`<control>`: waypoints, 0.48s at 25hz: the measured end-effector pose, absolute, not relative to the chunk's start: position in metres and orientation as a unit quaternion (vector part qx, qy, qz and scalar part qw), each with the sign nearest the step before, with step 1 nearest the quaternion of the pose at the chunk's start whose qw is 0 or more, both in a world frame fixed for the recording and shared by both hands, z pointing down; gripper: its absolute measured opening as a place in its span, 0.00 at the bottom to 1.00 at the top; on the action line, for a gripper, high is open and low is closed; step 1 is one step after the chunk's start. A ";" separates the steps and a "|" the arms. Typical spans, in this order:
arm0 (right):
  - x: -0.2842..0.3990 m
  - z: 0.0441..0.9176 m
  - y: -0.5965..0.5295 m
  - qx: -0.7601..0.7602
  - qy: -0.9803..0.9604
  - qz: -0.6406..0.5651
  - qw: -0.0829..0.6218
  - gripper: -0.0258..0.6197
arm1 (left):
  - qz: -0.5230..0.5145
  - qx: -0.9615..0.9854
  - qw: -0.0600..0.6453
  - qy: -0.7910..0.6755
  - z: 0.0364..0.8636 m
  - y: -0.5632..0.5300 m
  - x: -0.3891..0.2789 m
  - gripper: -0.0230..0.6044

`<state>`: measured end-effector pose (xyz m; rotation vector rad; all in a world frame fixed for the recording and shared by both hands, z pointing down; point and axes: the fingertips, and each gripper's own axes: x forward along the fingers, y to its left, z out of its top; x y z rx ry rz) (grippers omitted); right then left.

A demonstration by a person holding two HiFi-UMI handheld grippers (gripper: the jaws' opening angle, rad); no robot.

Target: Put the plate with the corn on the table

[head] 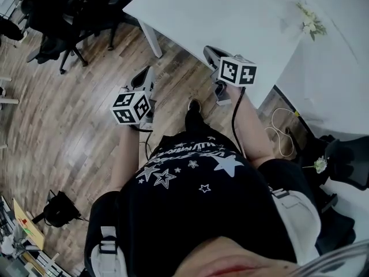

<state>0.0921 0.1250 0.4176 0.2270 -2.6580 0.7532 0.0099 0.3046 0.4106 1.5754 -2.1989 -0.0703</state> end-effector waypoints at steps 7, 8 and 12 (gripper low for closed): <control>0.120 0.400 0.182 0.079 -0.948 0.250 0.182 0.05 | -0.033 0.569 0.196 -0.798 0.392 0.358 0.041 0.04; 0.125 0.400 0.191 0.081 -0.947 0.250 0.183 0.05 | -0.034 0.569 0.196 -0.798 0.391 0.366 0.046 0.04; 0.152 0.400 0.224 0.091 -0.946 0.250 0.187 0.05 | -0.044 0.572 0.204 -0.793 0.393 0.396 0.064 0.04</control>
